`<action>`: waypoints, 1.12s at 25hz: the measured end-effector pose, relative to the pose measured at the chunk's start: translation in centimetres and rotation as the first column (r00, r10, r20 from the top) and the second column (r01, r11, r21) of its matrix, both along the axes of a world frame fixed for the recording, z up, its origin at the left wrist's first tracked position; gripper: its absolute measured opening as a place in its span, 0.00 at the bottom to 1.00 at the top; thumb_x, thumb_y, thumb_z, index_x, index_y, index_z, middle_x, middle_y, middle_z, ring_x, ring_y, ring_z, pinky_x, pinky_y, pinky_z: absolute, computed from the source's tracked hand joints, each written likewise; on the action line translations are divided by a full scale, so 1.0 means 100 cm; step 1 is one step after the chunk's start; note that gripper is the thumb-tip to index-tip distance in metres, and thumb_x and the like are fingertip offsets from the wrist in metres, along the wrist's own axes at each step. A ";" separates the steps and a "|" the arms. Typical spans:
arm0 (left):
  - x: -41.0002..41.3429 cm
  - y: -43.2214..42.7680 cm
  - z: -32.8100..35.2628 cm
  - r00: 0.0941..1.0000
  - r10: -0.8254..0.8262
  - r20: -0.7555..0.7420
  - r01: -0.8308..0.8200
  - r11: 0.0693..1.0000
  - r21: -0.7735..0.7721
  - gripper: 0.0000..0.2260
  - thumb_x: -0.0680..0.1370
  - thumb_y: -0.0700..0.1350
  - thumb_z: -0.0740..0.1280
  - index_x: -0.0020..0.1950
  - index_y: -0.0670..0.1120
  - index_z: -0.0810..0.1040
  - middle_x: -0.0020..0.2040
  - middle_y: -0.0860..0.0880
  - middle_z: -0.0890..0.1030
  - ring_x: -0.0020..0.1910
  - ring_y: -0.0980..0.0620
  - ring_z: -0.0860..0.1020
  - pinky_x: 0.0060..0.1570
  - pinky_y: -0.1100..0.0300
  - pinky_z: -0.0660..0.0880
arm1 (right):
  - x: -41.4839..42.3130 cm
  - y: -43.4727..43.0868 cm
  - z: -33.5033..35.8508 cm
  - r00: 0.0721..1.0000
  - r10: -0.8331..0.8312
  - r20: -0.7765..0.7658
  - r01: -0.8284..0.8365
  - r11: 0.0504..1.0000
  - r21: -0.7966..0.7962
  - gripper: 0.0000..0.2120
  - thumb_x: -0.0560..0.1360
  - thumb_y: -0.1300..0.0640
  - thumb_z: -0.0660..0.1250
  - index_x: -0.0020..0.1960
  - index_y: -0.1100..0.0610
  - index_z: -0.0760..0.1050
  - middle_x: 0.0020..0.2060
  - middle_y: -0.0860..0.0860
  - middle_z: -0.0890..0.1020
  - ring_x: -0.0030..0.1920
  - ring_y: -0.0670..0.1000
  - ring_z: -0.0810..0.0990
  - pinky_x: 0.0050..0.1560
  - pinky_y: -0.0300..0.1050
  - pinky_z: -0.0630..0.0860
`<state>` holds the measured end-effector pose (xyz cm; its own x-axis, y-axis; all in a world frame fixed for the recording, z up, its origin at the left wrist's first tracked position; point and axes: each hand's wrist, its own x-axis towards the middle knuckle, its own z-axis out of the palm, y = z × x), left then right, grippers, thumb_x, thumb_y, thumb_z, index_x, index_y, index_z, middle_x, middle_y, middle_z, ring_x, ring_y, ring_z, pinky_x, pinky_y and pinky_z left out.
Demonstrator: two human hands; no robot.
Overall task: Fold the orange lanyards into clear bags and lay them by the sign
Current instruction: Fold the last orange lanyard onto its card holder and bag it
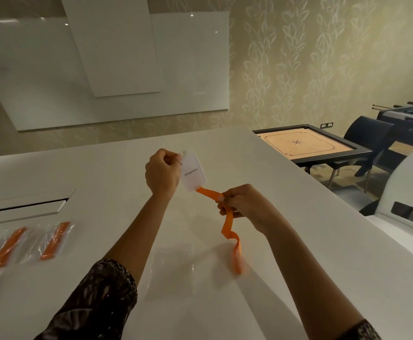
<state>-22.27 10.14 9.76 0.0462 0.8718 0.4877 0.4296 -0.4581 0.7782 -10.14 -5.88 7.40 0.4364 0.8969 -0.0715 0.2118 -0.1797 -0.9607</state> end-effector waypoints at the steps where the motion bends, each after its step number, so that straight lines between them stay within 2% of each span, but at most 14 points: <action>1: 0.001 -0.004 -0.005 0.998 -0.015 -0.057 0.018 0.999 0.050 0.07 0.76 0.49 0.69 0.42 0.47 0.77 0.42 0.53 0.81 0.40 0.54 0.78 0.34 0.64 0.68 | 0.000 0.001 0.005 1.000 -0.005 0.009 0.005 1.000 -0.003 0.07 0.76 0.64 0.65 0.48 0.63 0.82 0.37 0.54 0.84 0.33 0.46 0.82 0.44 0.41 0.80; 4: 0.005 -0.020 -0.020 0.974 -0.089 -0.209 0.117 0.985 0.127 0.05 0.76 0.47 0.69 0.42 0.48 0.77 0.40 0.54 0.81 0.38 0.55 0.77 0.35 0.63 0.70 | 0.004 0.010 0.020 0.995 -0.096 -0.010 0.096 0.993 0.072 0.07 0.75 0.68 0.65 0.49 0.64 0.81 0.35 0.54 0.83 0.31 0.46 0.79 0.37 0.39 0.79; 6: 0.007 -0.030 -0.029 0.950 -0.143 -0.278 0.188 0.972 0.140 0.05 0.76 0.45 0.68 0.40 0.49 0.76 0.39 0.55 0.80 0.38 0.55 0.78 0.35 0.62 0.73 | 0.009 0.017 0.030 0.992 -0.124 0.014 0.121 0.985 0.119 0.09 0.75 0.67 0.65 0.53 0.62 0.81 0.37 0.53 0.84 0.34 0.46 0.79 0.37 0.38 0.80; 9: 0.008 -0.037 -0.037 0.910 -0.232 -0.345 0.283 0.953 0.106 0.05 0.76 0.45 0.67 0.40 0.50 0.76 0.37 0.56 0.80 0.37 0.55 0.79 0.38 0.64 0.74 | 0.020 0.027 0.035 0.963 -0.034 0.269 0.002 0.993 0.119 0.11 0.74 0.65 0.68 0.55 0.60 0.81 0.45 0.51 0.82 0.42 0.47 0.79 0.40 0.36 0.77; 12: 0.006 -0.038 -0.038 0.883 -0.309 -0.353 0.352 0.934 0.063 0.05 0.77 0.47 0.67 0.42 0.50 0.78 0.38 0.56 0.80 0.37 0.56 0.78 0.38 0.67 0.72 | 0.027 0.036 0.032 0.777 -0.027 0.629 -0.025 0.997 0.073 0.10 0.75 0.63 0.67 0.55 0.56 0.82 0.50 0.49 0.81 0.47 0.46 0.77 0.43 0.32 0.70; 14: 0.005 -0.038 -0.040 0.860 -0.361 -0.360 0.408 0.911 0.063 0.05 0.77 0.45 0.67 0.44 0.48 0.81 0.41 0.52 0.83 0.38 0.56 0.78 0.39 0.68 0.71 | 0.032 0.039 0.028 0.671 -0.077 0.737 0.013 0.996 0.092 0.08 0.77 0.61 0.65 0.52 0.56 0.82 0.48 0.50 0.81 0.45 0.46 0.75 0.40 0.32 0.68; 16: 0.005 -0.039 -0.040 0.836 -0.376 -0.401 0.440 0.894 0.079 0.06 0.78 0.44 0.67 0.47 0.45 0.83 0.44 0.49 0.84 0.38 0.56 0.76 0.40 0.70 0.69 | 0.035 0.041 0.024 0.621 -0.107 0.777 0.010 0.992 0.128 0.08 0.78 0.59 0.65 0.51 0.57 0.82 0.45 0.50 0.79 0.43 0.47 0.73 0.40 0.33 0.66; 20: 0.005 -0.038 -0.036 0.788 -0.411 -0.459 0.485 0.873 0.053 0.08 0.78 0.44 0.67 0.50 0.43 0.84 0.47 0.46 0.84 0.39 0.55 0.74 0.39 0.71 0.67 | 0.038 0.046 0.020 0.588 -0.113 0.801 -0.010 0.989 0.147 0.08 0.78 0.57 0.65 0.51 0.57 0.82 0.45 0.50 0.78 0.42 0.46 0.72 0.37 0.29 0.63; 23: 0.002 -0.035 -0.034 0.755 -0.508 -0.414 0.550 0.835 -0.023 0.08 0.77 0.43 0.68 0.51 0.42 0.84 0.46 0.46 0.83 0.41 0.53 0.77 0.43 0.68 0.72 | 0.045 0.049 0.021 0.643 -0.028 0.765 -0.031 0.998 0.062 0.08 0.78 0.55 0.66 0.53 0.55 0.82 0.47 0.48 0.80 0.46 0.45 0.74 0.39 0.29 0.64; 24: 0.000 -0.035 -0.033 0.759 -0.544 -0.358 0.564 0.824 -0.058 0.08 0.77 0.42 0.68 0.52 0.42 0.84 0.46 0.46 0.83 0.42 0.52 0.78 0.46 0.66 0.74 | 0.049 0.048 0.022 0.690 0.028 0.723 -0.069 0.997 0.027 0.08 0.77 0.54 0.66 0.52 0.54 0.83 0.48 0.47 0.82 0.47 0.45 0.75 0.40 0.30 0.66; 26: -0.003 -0.035 -0.031 0.765 -0.610 -0.207 0.597 0.792 -0.127 0.07 0.76 0.41 0.69 0.52 0.41 0.84 0.44 0.49 0.81 0.44 0.51 0.79 0.49 0.63 0.77 | 0.055 0.045 0.021 0.825 0.175 0.538 -0.185 0.982 -0.035 0.07 0.76 0.54 0.67 0.51 0.52 0.83 0.46 0.47 0.83 0.45 0.46 0.76 0.40 0.34 0.68; 28: -0.005 -0.036 -0.026 0.755 -0.655 -0.026 0.642 0.746 -0.178 0.07 0.75 0.40 0.70 0.51 0.43 0.83 0.43 0.49 0.82 0.43 0.54 0.80 0.47 0.67 0.78 | 0.058 0.041 0.016 0.903 0.301 0.307 -0.295 0.953 -0.067 0.07 0.78 0.56 0.65 0.50 0.53 0.82 0.44 0.52 0.81 0.41 0.50 0.74 0.40 0.39 0.70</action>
<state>-22.72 6.56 7.13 0.6603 0.6776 0.3237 0.1361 -0.5319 0.8358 -4.31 -1.79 8.99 0.1516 0.9884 0.0056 0.5450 -0.0788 -0.8347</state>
